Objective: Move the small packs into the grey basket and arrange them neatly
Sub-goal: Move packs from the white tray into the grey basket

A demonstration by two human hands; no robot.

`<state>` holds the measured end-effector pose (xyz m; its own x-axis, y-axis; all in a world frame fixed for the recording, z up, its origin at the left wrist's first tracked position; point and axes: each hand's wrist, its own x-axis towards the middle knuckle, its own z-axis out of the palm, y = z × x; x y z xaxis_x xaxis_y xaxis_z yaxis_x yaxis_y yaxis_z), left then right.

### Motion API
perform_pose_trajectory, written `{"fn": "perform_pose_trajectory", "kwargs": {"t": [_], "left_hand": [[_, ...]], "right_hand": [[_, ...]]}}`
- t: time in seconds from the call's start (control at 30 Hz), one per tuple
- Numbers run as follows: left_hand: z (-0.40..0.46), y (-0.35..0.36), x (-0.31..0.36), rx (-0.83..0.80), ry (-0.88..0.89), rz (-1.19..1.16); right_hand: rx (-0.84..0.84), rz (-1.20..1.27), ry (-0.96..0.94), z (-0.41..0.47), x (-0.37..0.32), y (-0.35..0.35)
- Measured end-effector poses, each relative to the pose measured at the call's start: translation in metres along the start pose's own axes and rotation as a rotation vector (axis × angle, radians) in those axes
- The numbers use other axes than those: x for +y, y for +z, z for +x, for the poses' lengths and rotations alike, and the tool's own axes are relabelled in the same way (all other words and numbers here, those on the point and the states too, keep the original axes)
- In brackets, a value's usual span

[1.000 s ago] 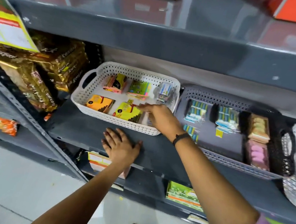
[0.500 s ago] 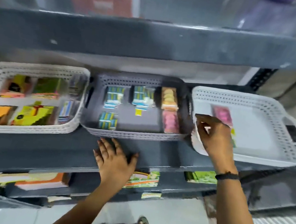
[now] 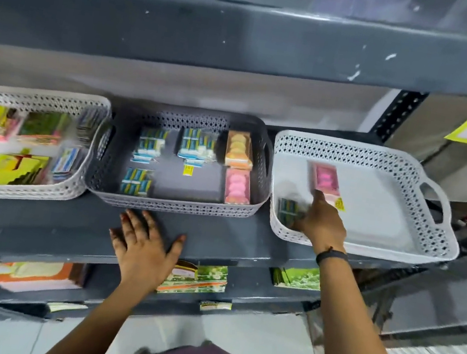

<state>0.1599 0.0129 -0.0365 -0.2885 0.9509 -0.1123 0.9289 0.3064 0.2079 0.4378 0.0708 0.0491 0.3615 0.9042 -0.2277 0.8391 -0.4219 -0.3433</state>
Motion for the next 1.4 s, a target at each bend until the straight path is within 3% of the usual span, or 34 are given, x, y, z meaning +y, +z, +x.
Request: {"fn": "perform_pose_trajectory", "kwargs": {"t": [0.3, 0.5, 0.63, 0.77, 1.03, 1.1, 1.2, 1.3, 1.4], "left_hand": [[-0.003, -0.002, 0.001, 0.022, 0.015, 0.012], [-0.002, -0.003, 0.000, 0.017, 0.018, 0.016], [-0.002, -0.002, 0.000, 0.022, 0.023, 0.006], [-0.001, 0.000, -0.001, 0.027, 0.023, 0.005], [0.000, 0.001, -0.003, 0.025, 0.029, 0.011], [0.000, 0.002, -0.004, 0.025, 0.031, 0.011], [0.000, 0.002, -0.004, 0.022, 0.035, 0.008], [0.000, 0.002, -0.004, 0.020, 0.037, 0.012], [-0.001, 0.002, -0.004, 0.023, 0.037, 0.012]], "right_hand": [[-0.113, -0.039, -0.032, 0.012, -0.021, 0.006], [-0.184, 0.160, -0.037, 0.017, -0.014, -0.001], [-0.143, 0.244, -0.003, 0.021, -0.003, -0.010], [-0.195, 0.491, 0.059, 0.017, -0.008, -0.019], [0.451, 0.521, -0.251, -0.006, -0.067, -0.053], [0.366, 0.725, -0.351, -0.007, -0.094, -0.052], [-0.046, 1.070, -0.347, -0.009, -0.135, -0.024], [-0.385, 0.980, -0.173, -0.007, -0.160, 0.016], [-0.458, 0.849, -0.041, -0.002, -0.166, 0.047]]}}
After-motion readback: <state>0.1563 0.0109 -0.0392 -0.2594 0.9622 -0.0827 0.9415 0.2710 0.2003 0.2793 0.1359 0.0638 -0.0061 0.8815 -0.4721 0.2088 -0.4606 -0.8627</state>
